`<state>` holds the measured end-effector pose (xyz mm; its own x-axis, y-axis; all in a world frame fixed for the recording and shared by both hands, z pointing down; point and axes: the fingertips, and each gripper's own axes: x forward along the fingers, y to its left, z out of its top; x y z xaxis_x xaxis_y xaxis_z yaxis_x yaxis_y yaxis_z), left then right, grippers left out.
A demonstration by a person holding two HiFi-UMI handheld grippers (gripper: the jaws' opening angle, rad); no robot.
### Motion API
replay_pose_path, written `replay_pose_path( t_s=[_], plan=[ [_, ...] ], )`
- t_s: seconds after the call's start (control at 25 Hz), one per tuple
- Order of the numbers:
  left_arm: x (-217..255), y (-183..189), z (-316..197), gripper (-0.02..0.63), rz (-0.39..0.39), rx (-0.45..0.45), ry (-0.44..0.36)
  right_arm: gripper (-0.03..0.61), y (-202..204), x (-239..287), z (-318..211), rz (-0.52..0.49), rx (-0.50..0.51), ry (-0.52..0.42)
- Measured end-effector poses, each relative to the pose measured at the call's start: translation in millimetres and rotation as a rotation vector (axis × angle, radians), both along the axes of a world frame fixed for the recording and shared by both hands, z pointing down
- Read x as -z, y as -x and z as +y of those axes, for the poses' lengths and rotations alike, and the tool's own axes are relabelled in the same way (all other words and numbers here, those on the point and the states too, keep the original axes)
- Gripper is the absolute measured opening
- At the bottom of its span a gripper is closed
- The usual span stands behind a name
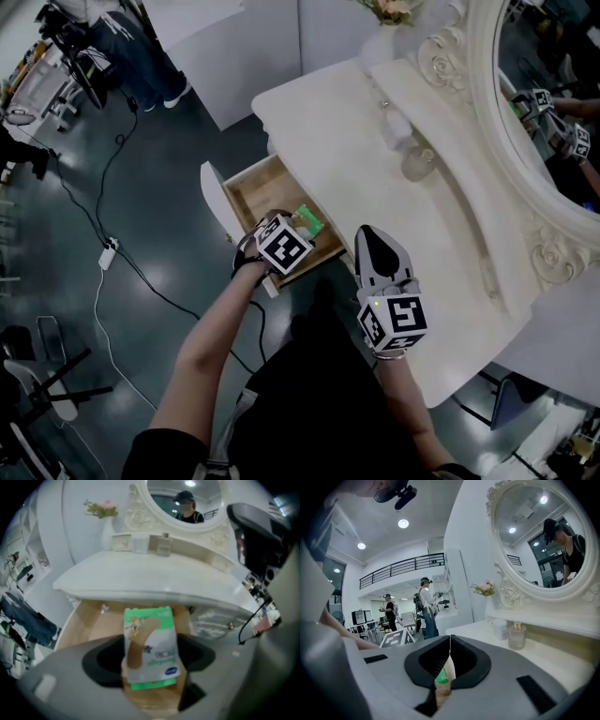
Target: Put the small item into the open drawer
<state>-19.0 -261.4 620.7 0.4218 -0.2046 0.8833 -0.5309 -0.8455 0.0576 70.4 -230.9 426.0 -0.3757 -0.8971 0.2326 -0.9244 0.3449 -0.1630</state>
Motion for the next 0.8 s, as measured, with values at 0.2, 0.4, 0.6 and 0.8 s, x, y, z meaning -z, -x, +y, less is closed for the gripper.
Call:
replay_pose_path(
  t_s=[0.2,0.4,0.6,0.8],
  plan=[
    [-23.5,-5.9,-0.6,0.356,-0.056,-0.063,0.052,0.005,-2.2,-3.7,-3.0,-0.001,0.001,0.011],
    [-48.3,-12.7,1.8,0.357,-0.107,-0.109,0.091,0.006,-5.1,-7.6,-5.7,0.001,-0.005,0.026],
    [-68.6,-19.0,1.7,0.357,-0.138,-0.128,0.117,0.006,-10.6,-10.8,-8.3,0.006,-0.01,0.037],
    [-83.1,-19.6,6.4,0.357,-0.17,-0.154,0.135,0.005,-15.4,-16.0,-9.5,0.005,-0.016,0.053]
  ],
)
